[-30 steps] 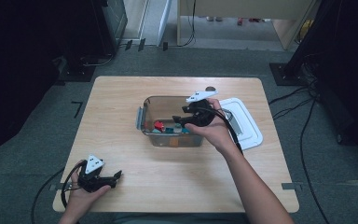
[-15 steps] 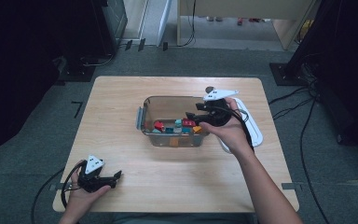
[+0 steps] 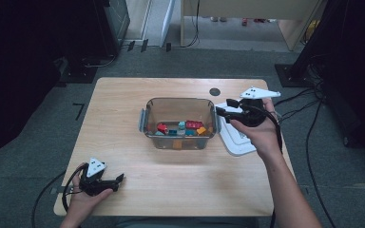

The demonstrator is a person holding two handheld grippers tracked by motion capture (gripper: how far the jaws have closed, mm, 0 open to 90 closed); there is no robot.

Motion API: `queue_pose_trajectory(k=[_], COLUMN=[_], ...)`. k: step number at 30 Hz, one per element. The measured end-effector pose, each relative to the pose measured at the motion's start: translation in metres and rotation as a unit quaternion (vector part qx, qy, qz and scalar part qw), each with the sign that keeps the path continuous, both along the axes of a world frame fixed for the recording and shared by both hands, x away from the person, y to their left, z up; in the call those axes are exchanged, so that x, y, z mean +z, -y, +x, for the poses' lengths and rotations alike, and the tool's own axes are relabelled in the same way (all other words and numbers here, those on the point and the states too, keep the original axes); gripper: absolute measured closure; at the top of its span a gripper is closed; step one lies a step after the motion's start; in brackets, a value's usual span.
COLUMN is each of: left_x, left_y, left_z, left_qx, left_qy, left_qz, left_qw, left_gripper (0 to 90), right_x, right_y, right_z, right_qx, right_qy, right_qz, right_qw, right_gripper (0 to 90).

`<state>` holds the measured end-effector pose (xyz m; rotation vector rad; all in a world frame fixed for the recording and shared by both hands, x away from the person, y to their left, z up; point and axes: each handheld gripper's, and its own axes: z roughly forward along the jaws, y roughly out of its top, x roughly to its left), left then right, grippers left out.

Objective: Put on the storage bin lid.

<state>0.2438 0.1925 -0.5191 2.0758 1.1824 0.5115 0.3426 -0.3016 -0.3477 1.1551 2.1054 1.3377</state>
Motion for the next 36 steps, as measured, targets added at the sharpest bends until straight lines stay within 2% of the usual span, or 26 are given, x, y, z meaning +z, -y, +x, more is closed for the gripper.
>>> queue_pose_trajectory(k=[3,7,14,21,36], left_x=[0.000,0.000,0.000,0.000,0.000], left_y=[0.000,0.000,0.000,0.000,0.000], left_z=[0.000,0.000,0.000,0.000,0.000], left_qx=[0.000,0.001,0.001,0.001,0.002], left_qy=[0.000,0.000,0.001,0.001,0.000], left_qz=[0.001,0.000,0.000,0.000,0.000], left_qw=[1.0000,1.0000,1.0000,1.0000,1.0000], left_gripper=[10.0,10.0,10.0,10.0,10.0], right_x=[-0.003,-0.013,-0.047,-0.071,-0.111], right_y=[0.015,0.035,0.061,0.067,0.063], right_z=[-0.001,-0.001,0.007,0.015,0.039], right_qx=[-0.018,-0.051,-0.086,-0.102,-0.143], right_qy=[0.000,0.005,-0.028,-0.042,-0.060], right_qz=[0.005,-0.010,-0.004,0.002,-0.035], right_qw=[0.9998,0.9987,0.9959,0.9939,0.9873], right_gripper=[46.9,48.9,51.4,51.8,58.5])
